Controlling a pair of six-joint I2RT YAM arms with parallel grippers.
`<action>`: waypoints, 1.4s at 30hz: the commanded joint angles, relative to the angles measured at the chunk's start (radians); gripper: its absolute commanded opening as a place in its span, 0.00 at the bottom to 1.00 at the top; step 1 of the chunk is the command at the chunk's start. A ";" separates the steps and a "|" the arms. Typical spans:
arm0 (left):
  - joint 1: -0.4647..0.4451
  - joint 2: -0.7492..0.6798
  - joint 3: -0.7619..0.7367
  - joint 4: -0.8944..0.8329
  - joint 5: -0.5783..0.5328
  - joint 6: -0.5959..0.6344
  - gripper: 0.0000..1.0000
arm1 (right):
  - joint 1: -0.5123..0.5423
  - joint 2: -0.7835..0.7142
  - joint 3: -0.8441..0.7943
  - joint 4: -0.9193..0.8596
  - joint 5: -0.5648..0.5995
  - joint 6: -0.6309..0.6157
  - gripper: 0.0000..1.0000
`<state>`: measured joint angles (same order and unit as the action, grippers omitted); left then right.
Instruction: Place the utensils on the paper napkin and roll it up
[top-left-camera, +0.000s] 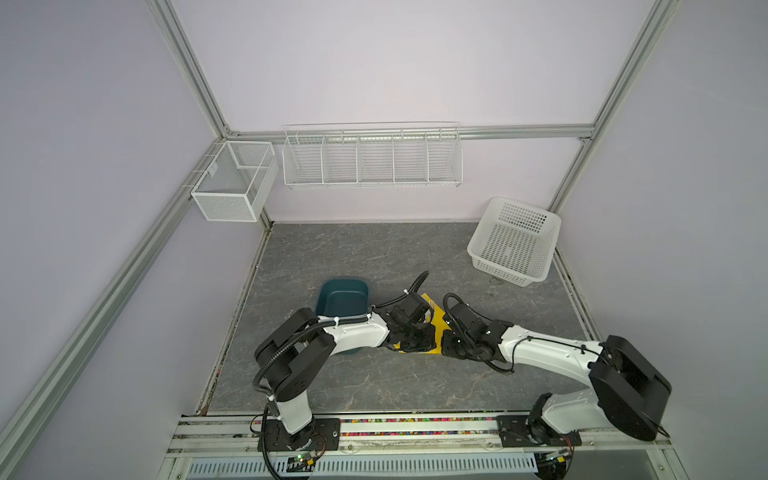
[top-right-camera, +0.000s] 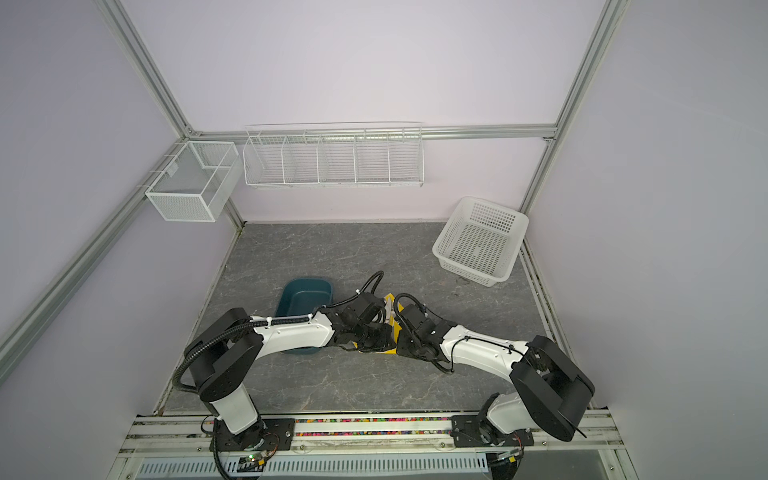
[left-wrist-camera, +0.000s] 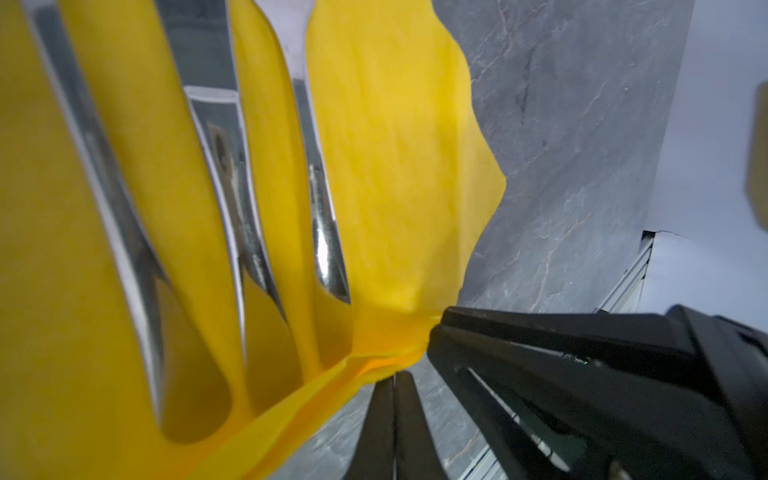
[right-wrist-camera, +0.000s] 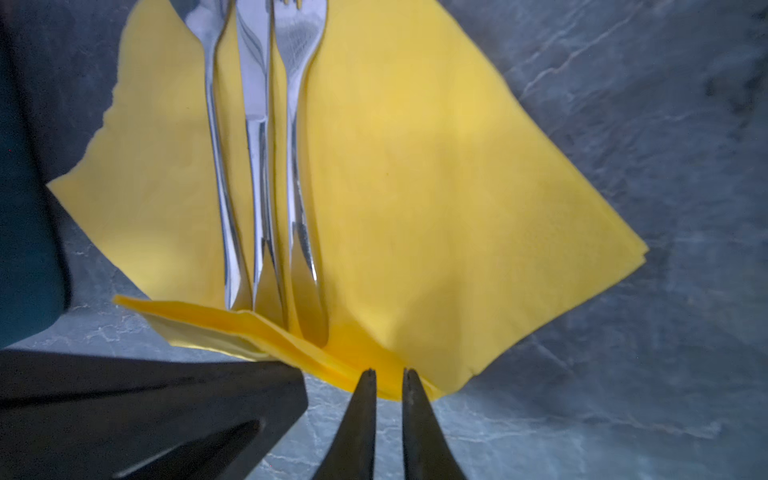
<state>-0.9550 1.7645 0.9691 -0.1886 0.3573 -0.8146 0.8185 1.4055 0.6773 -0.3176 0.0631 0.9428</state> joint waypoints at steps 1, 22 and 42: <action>-0.004 0.017 0.027 -0.036 -0.033 0.028 0.04 | -0.011 -0.036 0.000 -0.015 0.006 0.024 0.17; -0.004 0.021 0.013 -0.047 -0.024 0.066 0.05 | -0.238 -0.148 -0.240 0.268 -0.224 0.174 0.53; -0.002 0.027 0.045 -0.101 -0.064 0.084 0.05 | -0.286 -0.005 -0.191 0.556 -0.353 0.180 0.72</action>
<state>-0.9550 1.7748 0.9840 -0.2771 0.3126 -0.7464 0.5529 1.3788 0.4480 0.2371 -0.2611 1.1698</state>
